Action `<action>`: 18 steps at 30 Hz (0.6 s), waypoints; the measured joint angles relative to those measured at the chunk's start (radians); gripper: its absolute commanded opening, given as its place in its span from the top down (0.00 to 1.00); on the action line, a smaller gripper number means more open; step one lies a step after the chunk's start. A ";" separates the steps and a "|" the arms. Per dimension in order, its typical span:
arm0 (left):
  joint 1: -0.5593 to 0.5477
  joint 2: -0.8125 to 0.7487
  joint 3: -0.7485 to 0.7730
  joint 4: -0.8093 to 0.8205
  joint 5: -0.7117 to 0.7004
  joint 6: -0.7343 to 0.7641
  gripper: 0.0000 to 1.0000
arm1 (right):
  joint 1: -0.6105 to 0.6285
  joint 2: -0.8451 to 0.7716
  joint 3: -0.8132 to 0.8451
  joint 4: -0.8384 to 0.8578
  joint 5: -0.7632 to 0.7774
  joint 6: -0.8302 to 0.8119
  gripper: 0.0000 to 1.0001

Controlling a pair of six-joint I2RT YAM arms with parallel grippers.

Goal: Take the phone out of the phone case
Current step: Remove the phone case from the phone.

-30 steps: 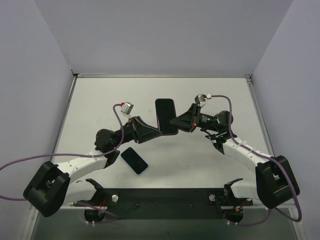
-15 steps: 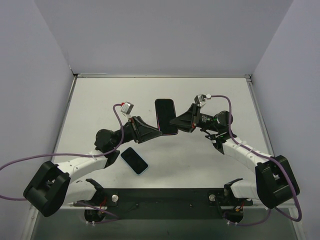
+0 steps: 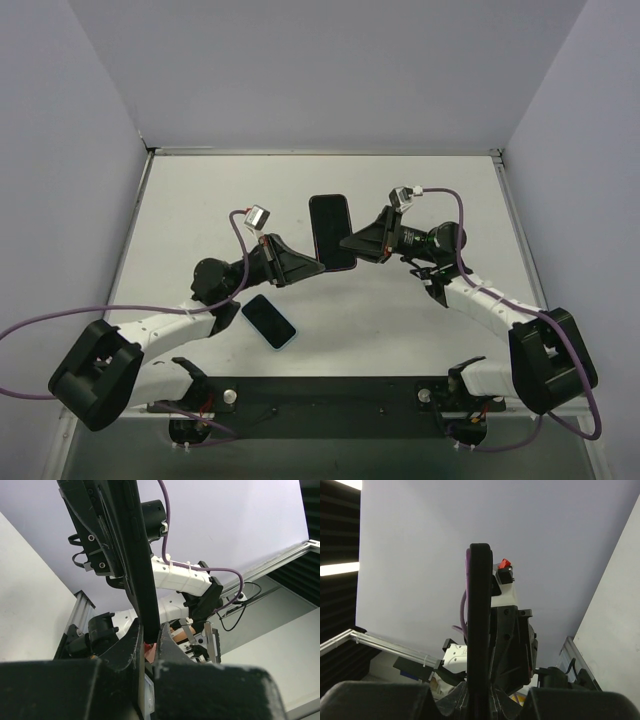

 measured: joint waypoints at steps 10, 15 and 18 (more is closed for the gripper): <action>0.012 -0.015 0.002 -0.049 -0.019 0.014 1.00 | 0.004 0.090 0.023 0.051 0.000 0.060 1.00; 0.028 -0.059 0.038 -0.129 -0.024 0.066 1.00 | 0.028 0.160 0.065 0.100 0.027 0.139 1.00; 0.039 -0.089 0.068 -0.159 -0.027 0.109 1.00 | 0.055 0.190 0.109 0.136 0.068 0.181 1.00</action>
